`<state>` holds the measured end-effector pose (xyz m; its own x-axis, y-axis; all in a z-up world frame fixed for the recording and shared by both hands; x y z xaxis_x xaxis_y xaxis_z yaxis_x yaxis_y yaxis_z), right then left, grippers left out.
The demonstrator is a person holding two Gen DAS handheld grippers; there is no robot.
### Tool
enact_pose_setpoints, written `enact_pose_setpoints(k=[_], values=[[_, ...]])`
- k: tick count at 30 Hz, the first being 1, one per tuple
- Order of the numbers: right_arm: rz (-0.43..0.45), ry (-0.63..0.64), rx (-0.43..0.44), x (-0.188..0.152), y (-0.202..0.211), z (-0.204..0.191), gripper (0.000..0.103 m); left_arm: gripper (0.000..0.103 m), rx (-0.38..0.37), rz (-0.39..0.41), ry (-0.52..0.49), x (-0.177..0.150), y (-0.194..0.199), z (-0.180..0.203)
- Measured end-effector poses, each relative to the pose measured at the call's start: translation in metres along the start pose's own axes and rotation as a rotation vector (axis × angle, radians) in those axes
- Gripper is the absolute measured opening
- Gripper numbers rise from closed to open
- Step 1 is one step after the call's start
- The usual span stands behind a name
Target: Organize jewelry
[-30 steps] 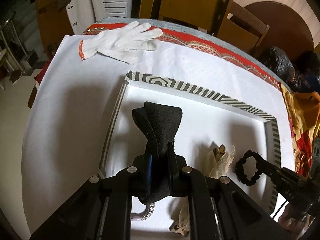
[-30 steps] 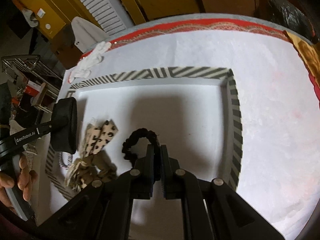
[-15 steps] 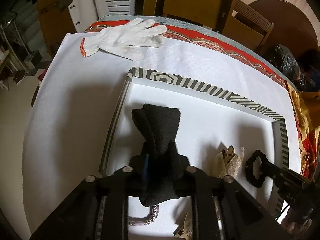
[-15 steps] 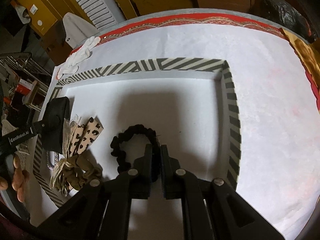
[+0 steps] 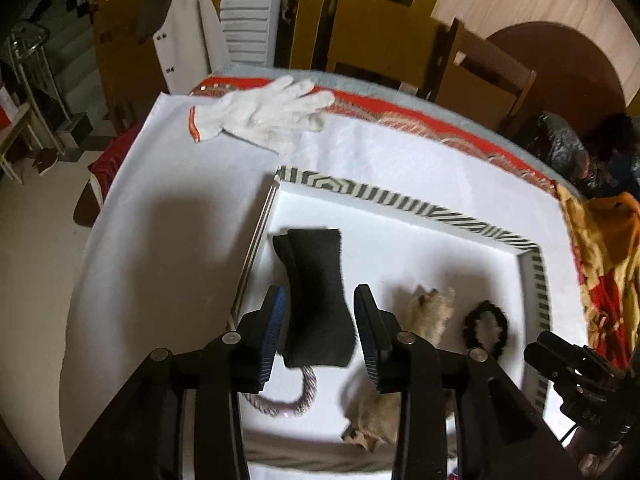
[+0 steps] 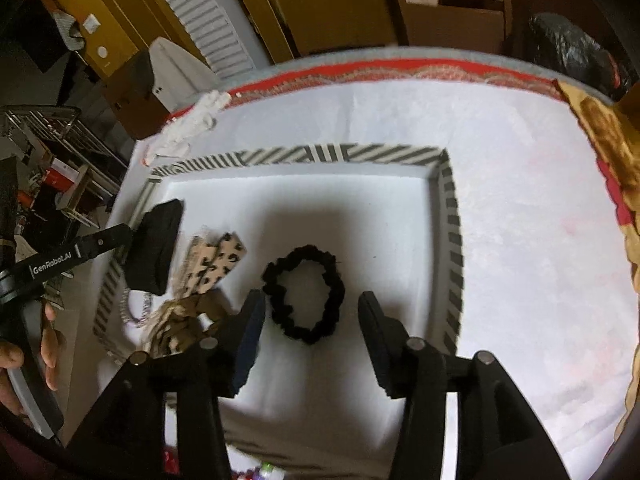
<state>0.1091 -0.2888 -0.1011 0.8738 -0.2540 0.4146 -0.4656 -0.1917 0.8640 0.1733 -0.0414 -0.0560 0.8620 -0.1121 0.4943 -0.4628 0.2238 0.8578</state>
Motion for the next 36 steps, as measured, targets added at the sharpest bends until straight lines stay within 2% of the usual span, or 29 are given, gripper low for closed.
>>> enact_pose_setpoints(k=[5, 8, 11, 18, 26, 36], values=[[0.048, 0.002, 0.028, -0.011, 0.036, -0.003, 0.055, 0.027, -0.017, 0.033, -0.020, -0.013, 0.030, 0.008], [0.066, 0.001, 0.037, -0.020, 0.054, -0.004, 0.056, 0.027, 0.014, 0.046, -0.069, -0.027, 0.049, 0.015], [0.080, 0.018, 0.045, -0.035, 0.073, -0.008, 0.057, 0.027, 0.031, 0.048, -0.108, -0.042, 0.063, 0.022], [0.100, 0.078, 0.034, -0.075, 0.107, -0.019, 0.059, 0.027, 0.040, 0.046, -0.110, -0.081, 0.091, 0.026], [0.101, 0.102, 0.008, -0.118, 0.129, -0.016, 0.062, 0.027, 0.061, 0.045, -0.134, -0.126, 0.116, 0.030], [0.106, 0.097, -0.031, -0.160, 0.149, -0.004, 0.062, 0.027, 0.063, 0.065, -0.135, -0.156, 0.139, 0.035]])
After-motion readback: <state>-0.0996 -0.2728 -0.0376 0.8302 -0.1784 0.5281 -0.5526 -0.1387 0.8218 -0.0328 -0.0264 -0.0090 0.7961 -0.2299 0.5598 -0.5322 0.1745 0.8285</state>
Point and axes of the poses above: each gripper's, at about its wrist camera, not at the fingertips, and y roughly against the way its jaws point, z to its right, x to its top, the point moved 5 cm from there along -y, roughly the way its jaws point, and after that the axes turned 7 degrees about -y, right-handed, at the moved point
